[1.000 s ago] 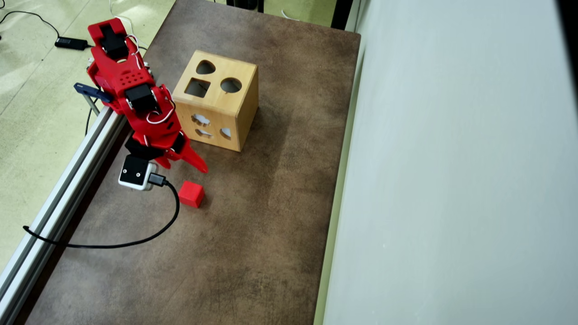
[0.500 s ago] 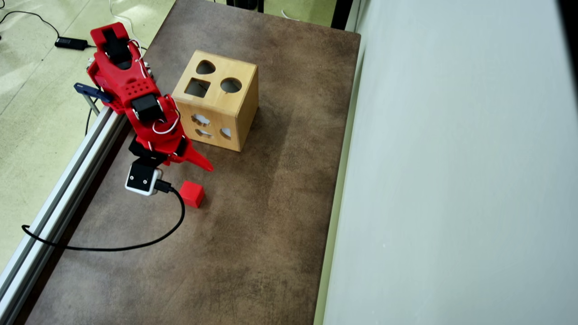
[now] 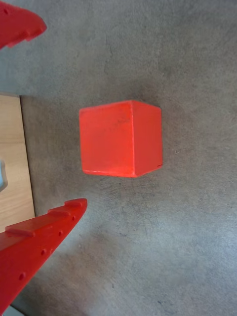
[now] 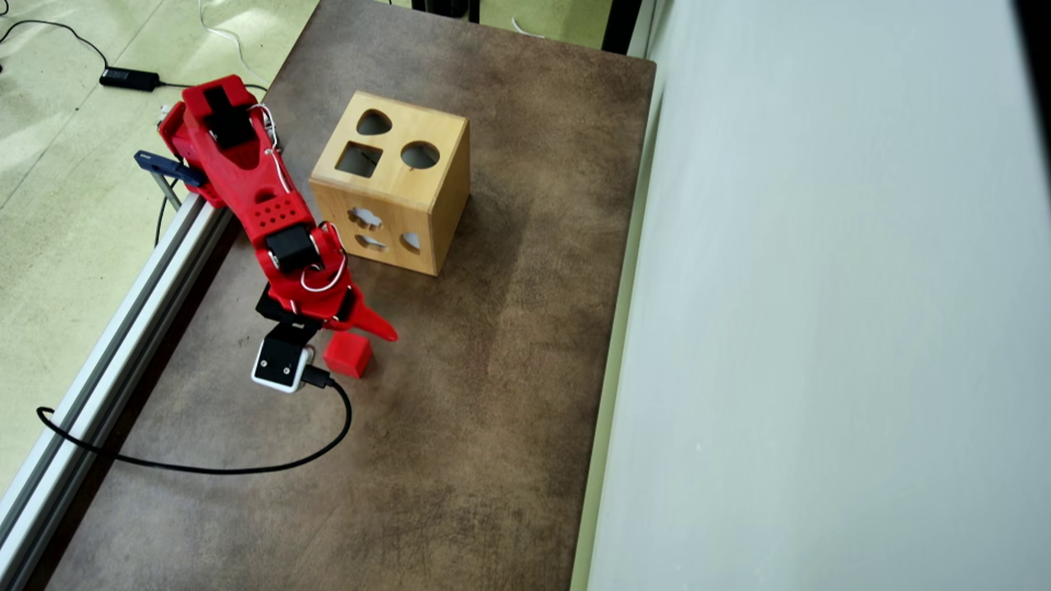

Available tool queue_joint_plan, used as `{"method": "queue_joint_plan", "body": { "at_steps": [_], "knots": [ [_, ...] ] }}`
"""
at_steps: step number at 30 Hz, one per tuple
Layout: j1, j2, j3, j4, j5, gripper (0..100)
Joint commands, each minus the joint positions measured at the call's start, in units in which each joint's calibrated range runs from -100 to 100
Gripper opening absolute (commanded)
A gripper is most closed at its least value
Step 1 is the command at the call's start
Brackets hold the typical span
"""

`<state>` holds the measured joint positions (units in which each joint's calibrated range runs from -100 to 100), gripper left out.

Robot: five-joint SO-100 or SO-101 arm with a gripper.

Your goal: Pick and place the red cube on the square hole

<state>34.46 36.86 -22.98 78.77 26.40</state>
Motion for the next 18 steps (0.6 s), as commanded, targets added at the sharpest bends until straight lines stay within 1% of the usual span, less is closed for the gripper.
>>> {"method": "queue_joint_plan", "body": {
  "at_steps": [1,3,9,18],
  "knots": [
    [-0.4,1.1,-2.7,-0.6,-0.2,48],
    [-0.4,2.2,-2.8,-0.8,-0.2,48],
    [-0.4,2.7,-2.6,-6.3,0.0,48],
    [-0.5,5.2,-2.7,-8.5,0.1,48]
  ]
}}
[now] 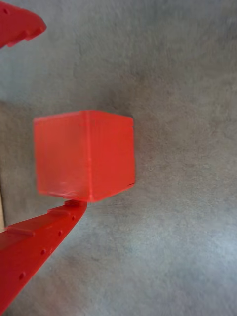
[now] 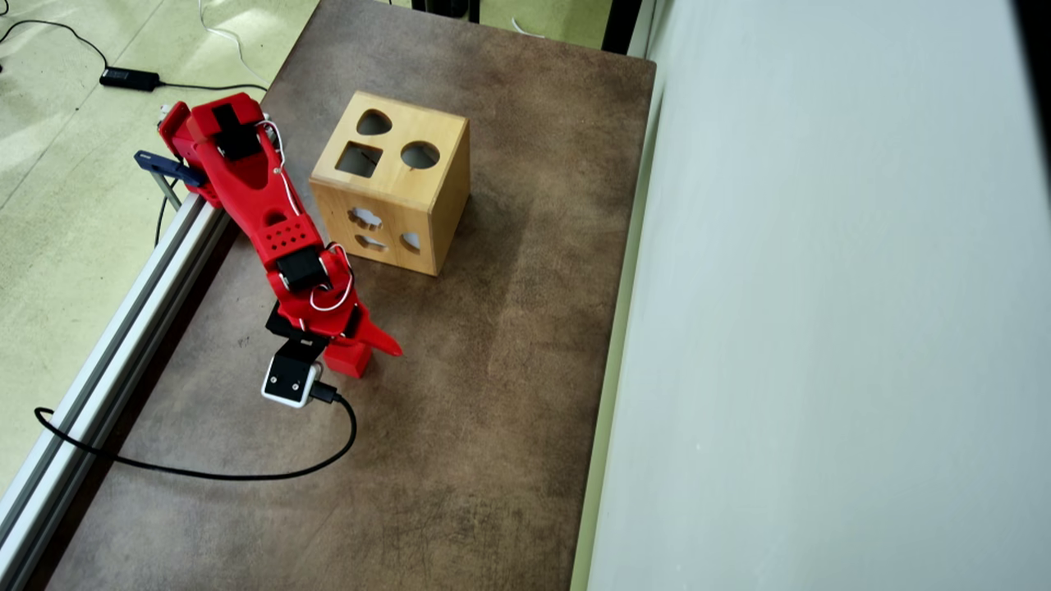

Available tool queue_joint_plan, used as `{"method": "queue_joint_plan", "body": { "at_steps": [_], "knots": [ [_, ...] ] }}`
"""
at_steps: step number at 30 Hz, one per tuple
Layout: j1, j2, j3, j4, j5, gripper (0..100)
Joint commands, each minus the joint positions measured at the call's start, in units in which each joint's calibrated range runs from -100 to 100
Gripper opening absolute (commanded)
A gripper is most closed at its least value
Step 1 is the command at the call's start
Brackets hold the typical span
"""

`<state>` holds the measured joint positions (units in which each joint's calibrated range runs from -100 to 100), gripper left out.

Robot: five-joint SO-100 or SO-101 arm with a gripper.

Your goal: Pick and place the red cube on the square hole

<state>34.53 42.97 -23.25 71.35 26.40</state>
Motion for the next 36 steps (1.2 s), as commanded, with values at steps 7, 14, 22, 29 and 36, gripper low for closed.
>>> {"method": "queue_joint_plan", "body": {
  "at_steps": [7,14,22,29,36],
  "knots": [
    [-0.8,-0.5,-2.4,-1.2,0.2,48],
    [-0.8,-0.5,-2.4,-2.1,0.0,48],
    [-0.8,-0.5,-2.4,-3.0,0.1,40],
    [-0.8,-1.1,-2.4,-3.0,-0.2,37],
    [-0.9,-1.2,-2.4,-2.9,0.0,35]
  ]
}}
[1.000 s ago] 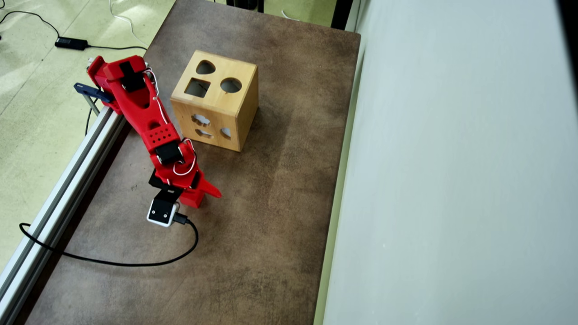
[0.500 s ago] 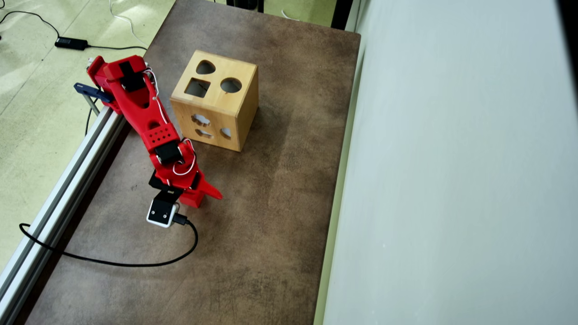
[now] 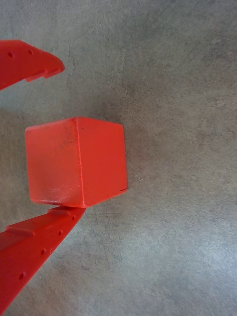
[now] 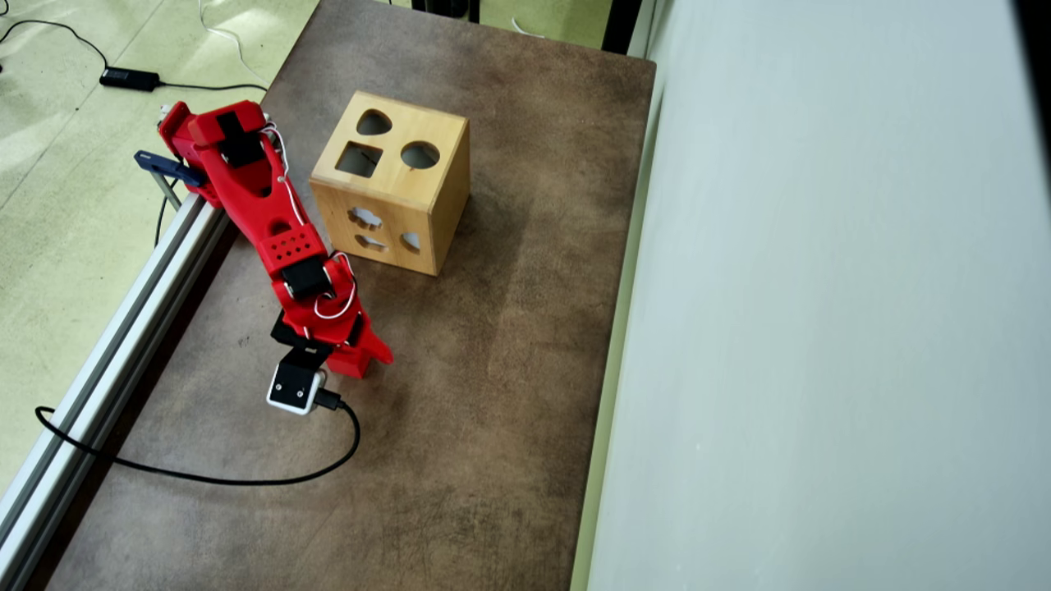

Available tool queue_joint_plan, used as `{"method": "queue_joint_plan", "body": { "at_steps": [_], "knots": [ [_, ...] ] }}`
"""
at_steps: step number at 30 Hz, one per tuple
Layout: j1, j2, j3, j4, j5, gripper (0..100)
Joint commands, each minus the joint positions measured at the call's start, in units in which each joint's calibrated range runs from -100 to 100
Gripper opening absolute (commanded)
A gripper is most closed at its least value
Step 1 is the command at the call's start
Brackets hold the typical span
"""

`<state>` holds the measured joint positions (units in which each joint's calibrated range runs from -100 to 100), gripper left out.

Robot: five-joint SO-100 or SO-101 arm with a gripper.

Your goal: Pick and place the red cube on the square hole

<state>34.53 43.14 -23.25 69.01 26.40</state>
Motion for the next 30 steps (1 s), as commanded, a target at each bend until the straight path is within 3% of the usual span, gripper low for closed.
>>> {"method": "queue_joint_plan", "body": {
  "at_steps": [1,6,14,30],
  "knots": [
    [-0.9,-1.4,-2.4,-0.5,0.1,34],
    [-1.7,-1.6,-2.4,-0.5,0.1,22],
    [-2.7,-1.7,-2.4,0.4,0.1,11],
    [-1.8,-10.5,-2.2,0.6,-0.2,5]
  ]
}}
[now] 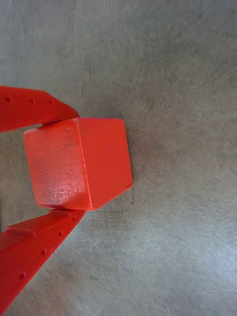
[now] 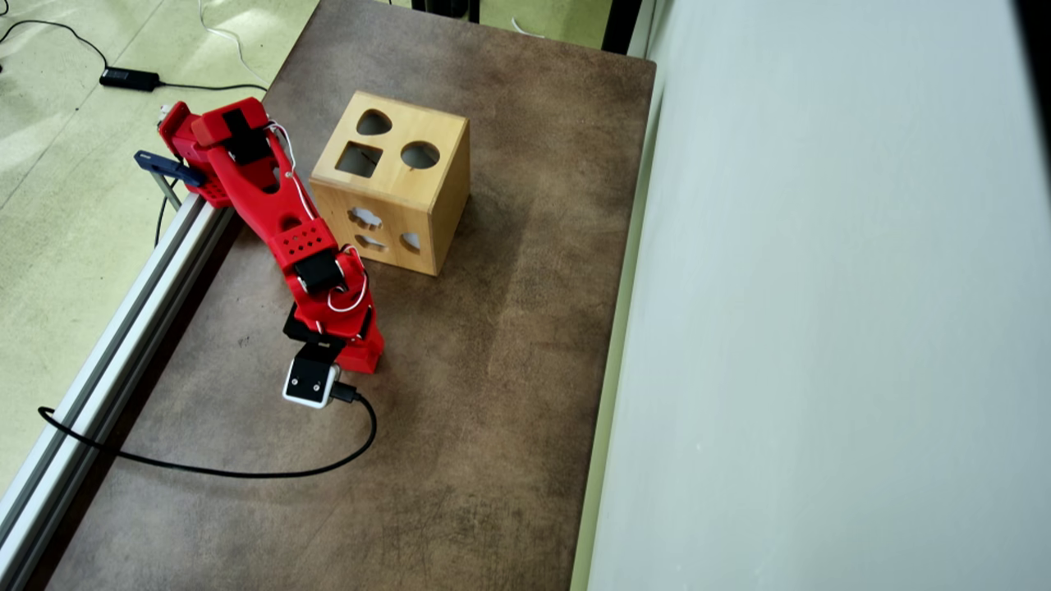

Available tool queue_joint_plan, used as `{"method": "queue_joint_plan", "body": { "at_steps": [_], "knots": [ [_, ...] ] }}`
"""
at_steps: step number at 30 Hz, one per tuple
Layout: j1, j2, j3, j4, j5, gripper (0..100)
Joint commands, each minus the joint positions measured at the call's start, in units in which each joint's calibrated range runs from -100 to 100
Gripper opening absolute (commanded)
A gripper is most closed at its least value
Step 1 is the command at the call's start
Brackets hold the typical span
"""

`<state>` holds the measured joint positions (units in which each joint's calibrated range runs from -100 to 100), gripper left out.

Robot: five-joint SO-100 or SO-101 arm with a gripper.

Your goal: Pick and place the red cube on the square hole

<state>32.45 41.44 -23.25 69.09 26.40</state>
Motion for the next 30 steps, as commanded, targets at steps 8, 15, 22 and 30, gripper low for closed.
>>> {"method": "queue_joint_plan", "body": {
  "at_steps": [8,15,22,30],
  "knots": [
    [0.4,-15.3,-2.2,5.3,-0.2,5],
    [2.1,-24.8,-2.3,15.6,-0.3,5],
    [4.4,-33.3,-2.3,22.1,0.0,5],
    [5.1,-42.6,-2.4,28.4,-0.3,5]
  ]
}}
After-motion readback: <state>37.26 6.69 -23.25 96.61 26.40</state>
